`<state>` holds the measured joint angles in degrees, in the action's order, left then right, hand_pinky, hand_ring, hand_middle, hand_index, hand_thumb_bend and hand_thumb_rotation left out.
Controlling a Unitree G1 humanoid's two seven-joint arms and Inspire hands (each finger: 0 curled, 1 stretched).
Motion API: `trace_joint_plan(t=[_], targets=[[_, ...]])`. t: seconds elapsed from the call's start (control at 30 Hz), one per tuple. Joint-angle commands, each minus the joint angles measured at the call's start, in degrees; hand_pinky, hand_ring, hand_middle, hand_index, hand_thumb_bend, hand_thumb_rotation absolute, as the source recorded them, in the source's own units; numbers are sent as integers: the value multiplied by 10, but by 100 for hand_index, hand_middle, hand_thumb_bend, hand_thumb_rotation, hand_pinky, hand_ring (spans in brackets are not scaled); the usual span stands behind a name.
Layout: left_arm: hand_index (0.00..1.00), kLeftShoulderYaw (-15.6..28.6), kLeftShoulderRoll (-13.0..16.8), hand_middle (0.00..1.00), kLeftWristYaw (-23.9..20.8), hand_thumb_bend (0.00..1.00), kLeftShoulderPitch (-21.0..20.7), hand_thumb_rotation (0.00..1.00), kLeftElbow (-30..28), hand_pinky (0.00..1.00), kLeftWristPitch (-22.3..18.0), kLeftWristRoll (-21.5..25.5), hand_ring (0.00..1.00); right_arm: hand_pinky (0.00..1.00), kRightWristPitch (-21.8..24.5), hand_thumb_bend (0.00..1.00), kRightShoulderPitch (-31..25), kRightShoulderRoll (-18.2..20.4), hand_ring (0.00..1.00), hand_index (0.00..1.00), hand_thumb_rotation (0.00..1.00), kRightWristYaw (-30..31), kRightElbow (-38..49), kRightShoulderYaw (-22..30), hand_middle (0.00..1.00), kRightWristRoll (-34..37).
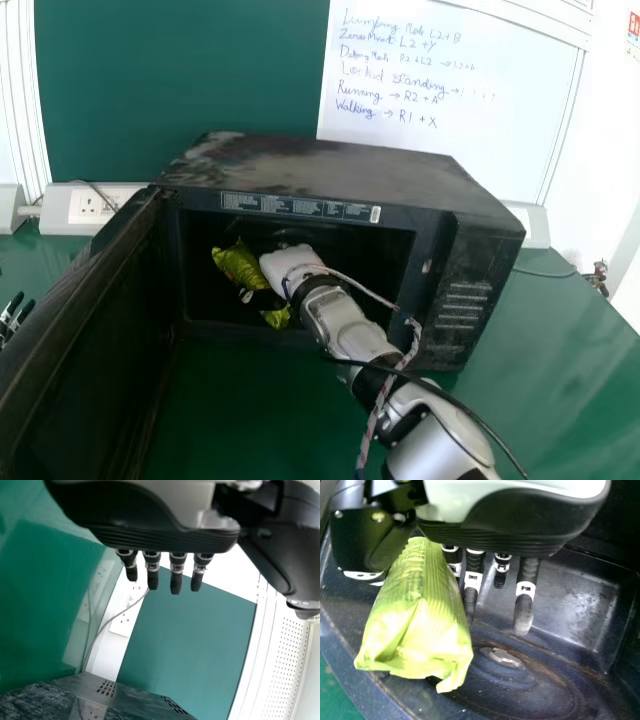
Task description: Put biscuit inside oven
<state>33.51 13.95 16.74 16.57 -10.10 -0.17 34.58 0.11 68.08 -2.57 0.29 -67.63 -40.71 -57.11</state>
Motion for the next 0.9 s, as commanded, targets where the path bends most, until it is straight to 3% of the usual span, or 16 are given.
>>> trace_joint_plan(t=[0.0,0.03,0.07,0.17,0.3,0.6,0.7,0.83,0.87], targets=[[91,-1,-3,86,3,88,0,79,-7,81,-1,2,85,24,-6,57,25,3,31,63,0,-18,-15,-2,47,7],[91,-2,-2,86,1,88,0,79,-8,81,-1,1,85,25,-7,57,28,4,32,62,0,-21,-21,-2,47,10],[91,-2,-2,86,-1,88,1,79,-9,81,1,-1,85,25,-8,55,30,5,32,54,0,-23,-27,-2,48,13],[91,-3,-5,86,-3,87,4,80,-15,81,1,-1,85,27,-13,53,36,6,34,50,0,-23,-37,0,48,21],[91,-3,-6,87,-2,86,5,81,-17,82,1,2,85,20,-2,53,41,9,27,49,0,-24,-42,-4,47,23],[90,-4,-7,86,-7,86,10,81,-23,82,2,-2,85,26,29,53,66,7,34,49,0,-57,-43,-21,48,14],[91,-3,-7,86,-7,86,9,80,-22,82,4,3,85,33,29,53,74,7,39,53,0,-73,-48,-25,42,15],[90,-4,-7,86,-12,87,12,80,-28,82,8,-1,84,31,30,53,84,10,37,50,0,-89,-58,-42,47,2],[90,-4,-8,86,-13,87,12,80,-29,82,9,0,85,31,29,53,86,11,37,51,0,-90,-61,-45,44,0]])
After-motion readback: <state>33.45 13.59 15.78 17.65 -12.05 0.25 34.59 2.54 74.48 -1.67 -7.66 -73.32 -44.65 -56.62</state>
